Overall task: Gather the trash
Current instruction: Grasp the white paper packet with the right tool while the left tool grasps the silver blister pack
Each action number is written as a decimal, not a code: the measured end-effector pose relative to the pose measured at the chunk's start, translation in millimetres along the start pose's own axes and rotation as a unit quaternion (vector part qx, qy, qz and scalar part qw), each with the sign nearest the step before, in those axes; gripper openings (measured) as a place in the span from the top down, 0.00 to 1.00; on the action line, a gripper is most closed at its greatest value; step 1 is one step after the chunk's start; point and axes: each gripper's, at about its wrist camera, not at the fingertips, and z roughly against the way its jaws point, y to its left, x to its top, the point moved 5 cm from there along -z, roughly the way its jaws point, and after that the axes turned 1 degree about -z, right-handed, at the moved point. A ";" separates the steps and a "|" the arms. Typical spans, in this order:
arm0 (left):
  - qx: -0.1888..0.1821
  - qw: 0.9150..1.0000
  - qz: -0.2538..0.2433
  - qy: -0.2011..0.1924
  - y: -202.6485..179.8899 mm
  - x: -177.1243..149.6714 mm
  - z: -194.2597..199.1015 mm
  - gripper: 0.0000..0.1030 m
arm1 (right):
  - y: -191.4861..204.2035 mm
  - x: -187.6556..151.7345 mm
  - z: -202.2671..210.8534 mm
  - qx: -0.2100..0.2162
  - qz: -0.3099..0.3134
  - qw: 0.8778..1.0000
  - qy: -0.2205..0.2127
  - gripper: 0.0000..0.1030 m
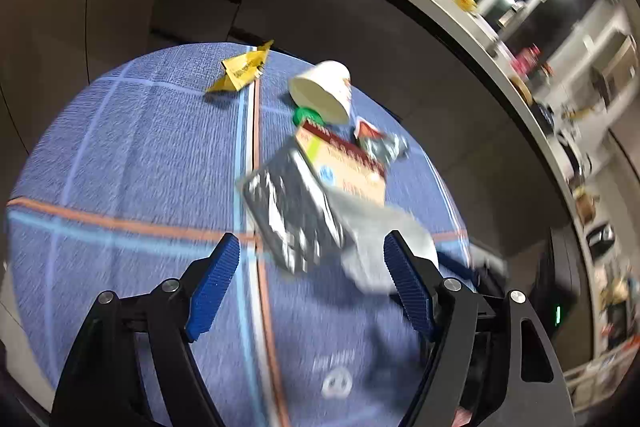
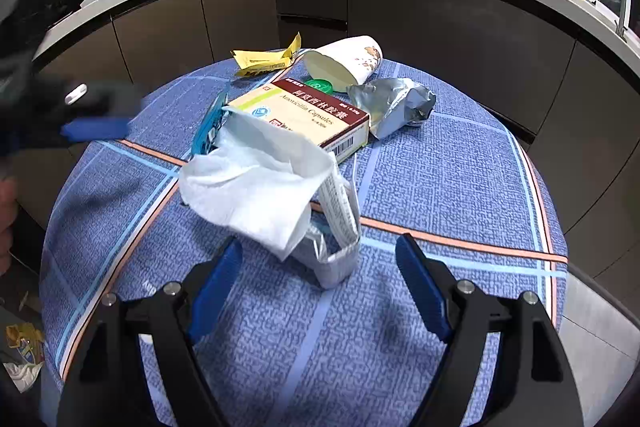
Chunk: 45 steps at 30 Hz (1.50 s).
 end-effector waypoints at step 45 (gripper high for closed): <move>0.093 0.992 -0.049 0.064 47.3 -34.4 -18.1 0.88 | 10.1 -48.8 59.1 0.020 -0.030 0.999 0.006 0.58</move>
